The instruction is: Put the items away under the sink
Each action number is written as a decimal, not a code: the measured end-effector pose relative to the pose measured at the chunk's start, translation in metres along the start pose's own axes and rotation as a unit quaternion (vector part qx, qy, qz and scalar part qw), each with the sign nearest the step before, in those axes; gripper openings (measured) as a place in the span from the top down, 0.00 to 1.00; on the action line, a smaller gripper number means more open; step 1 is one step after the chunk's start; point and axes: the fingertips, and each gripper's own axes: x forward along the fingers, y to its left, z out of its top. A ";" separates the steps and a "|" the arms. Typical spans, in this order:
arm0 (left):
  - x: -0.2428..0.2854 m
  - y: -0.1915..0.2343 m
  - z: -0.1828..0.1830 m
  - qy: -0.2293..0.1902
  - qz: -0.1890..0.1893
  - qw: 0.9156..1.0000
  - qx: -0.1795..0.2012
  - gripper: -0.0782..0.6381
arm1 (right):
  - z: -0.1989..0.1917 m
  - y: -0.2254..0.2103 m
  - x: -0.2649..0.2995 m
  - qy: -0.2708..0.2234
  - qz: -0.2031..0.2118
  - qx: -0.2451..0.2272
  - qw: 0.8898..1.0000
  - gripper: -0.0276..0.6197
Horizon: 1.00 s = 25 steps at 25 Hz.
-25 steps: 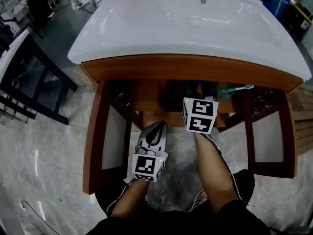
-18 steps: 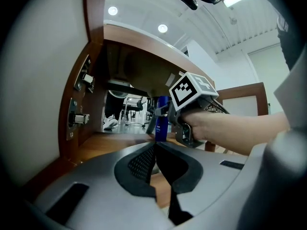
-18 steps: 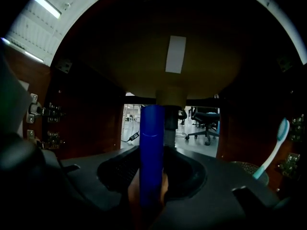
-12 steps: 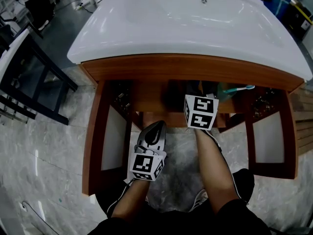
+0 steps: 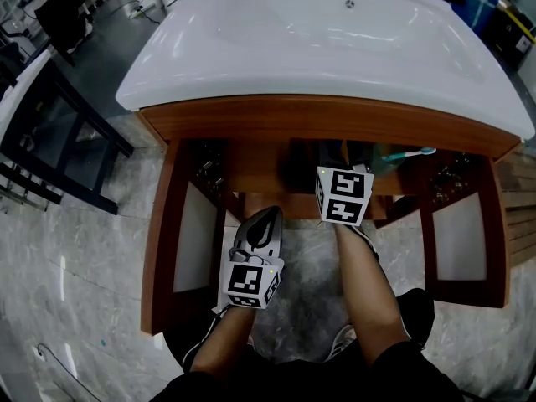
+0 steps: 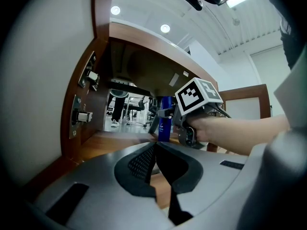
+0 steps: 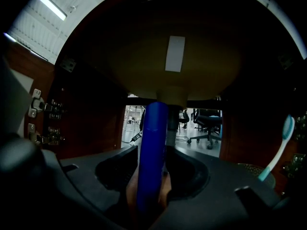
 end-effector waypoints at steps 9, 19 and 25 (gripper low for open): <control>0.001 -0.002 0.001 0.013 -0.005 1.000 0.008 0.86 | -0.001 -0.003 -0.043 -0.001 0.007 0.001 1.000 0.62; -0.061 -0.069 0.100 0.087 -0.054 0.995 -0.019 0.86 | 0.058 0.010 -0.177 0.151 0.093 0.006 0.984 0.92; -0.089 -0.079 0.227 0.109 -0.063 0.992 0.017 0.86 | 0.143 -0.014 -0.239 0.176 0.123 0.001 0.977 0.93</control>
